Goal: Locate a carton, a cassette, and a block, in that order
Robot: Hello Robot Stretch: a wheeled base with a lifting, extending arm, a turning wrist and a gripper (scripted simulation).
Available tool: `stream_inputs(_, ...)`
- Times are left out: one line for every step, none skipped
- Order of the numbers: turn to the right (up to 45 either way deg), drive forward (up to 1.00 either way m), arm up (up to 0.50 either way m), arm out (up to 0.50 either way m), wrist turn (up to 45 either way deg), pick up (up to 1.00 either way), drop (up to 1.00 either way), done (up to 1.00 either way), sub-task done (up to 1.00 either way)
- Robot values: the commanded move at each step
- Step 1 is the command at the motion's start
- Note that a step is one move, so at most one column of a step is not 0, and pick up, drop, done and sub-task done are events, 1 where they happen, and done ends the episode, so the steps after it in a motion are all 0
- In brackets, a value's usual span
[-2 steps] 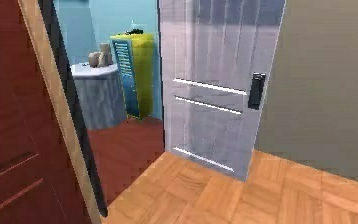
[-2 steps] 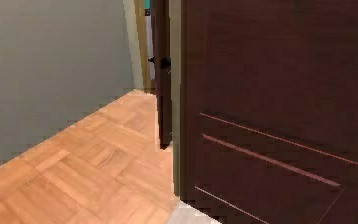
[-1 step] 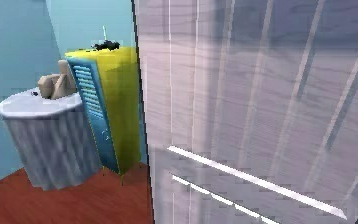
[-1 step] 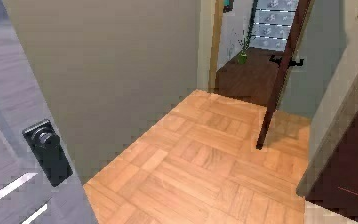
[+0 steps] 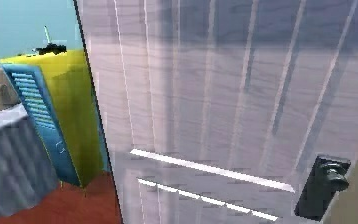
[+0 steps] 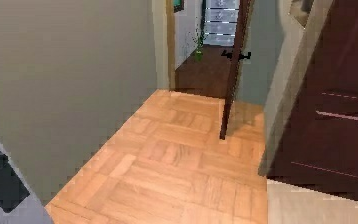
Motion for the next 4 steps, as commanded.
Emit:
stream_inputs(0.0, 0.1, 0.0, 0.0, 0.0, 0.0, 0.0, 0.0, 0.0)
stream_inputs(-45.0, 0.0, 0.0, 0.0, 0.0, 0.0, 0.0, 0.0, 0.0)
stream_inputs(-21.0, 0.0, 0.0, 0.0, 0.0, 0.0, 0.0, 0.0, 0.0)
stream_inputs(0.0, 0.3, 0.0, 0.0, 0.0, 0.0, 0.0, 0.0, 0.0)
